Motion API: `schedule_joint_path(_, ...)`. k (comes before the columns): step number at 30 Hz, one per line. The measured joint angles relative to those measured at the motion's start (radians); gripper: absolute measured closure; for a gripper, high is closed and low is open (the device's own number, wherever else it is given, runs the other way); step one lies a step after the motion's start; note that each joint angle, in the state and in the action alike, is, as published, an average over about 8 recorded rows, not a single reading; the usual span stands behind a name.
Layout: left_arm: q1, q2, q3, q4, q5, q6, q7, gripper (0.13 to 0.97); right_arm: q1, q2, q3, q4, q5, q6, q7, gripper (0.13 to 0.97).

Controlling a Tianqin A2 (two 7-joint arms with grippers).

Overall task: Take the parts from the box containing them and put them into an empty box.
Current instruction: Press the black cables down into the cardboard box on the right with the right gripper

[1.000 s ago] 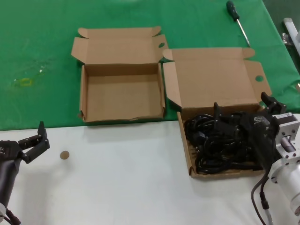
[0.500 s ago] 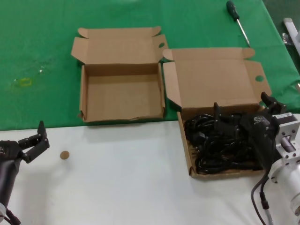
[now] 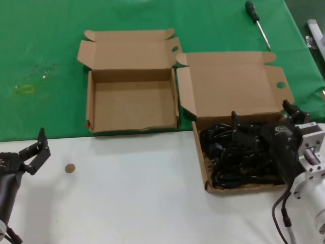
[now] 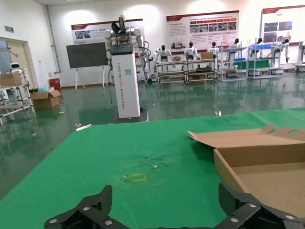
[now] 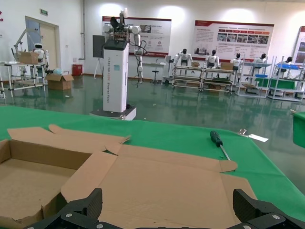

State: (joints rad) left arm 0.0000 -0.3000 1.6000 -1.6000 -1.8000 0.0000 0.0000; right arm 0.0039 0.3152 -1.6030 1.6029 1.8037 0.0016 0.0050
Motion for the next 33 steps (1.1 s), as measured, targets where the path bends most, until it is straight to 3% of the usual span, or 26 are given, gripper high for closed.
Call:
schedule_joint_path(3,0.000,0.000,0.000,0.000,0.000,0.000,0.000,0.258,0.000,0.000,0.000,0.000,0.000,0.000,0.000,0.129)
schedule_joint_path(12,0.000,0.000,0.000,0.000,0.000,0.000,0.000,0.429,0.000,0.000,0.000,0.000,0.000,0.000,0.000,0.129)
schedule_joint_path(20,0.000,0.000,0.000,0.000,0.000,0.000,0.000,0.653,0.000,0.000,0.000,0.000,0.000,0.000,0.000,0.129)
schedule_joint_path(29,0.000,0.000,0.000,0.000,0.000,0.000,0.000,0.822,0.001,-0.001,0.000,0.000,-0.001,-0.001,-0.001,0.129)
schedule_joint_path(33,0.000,0.000,0.000,0.000,0.000,0.000,0.000,0.834,0.003,-0.004,0.001,0.001,-0.003,-0.004,-0.003,0.129)
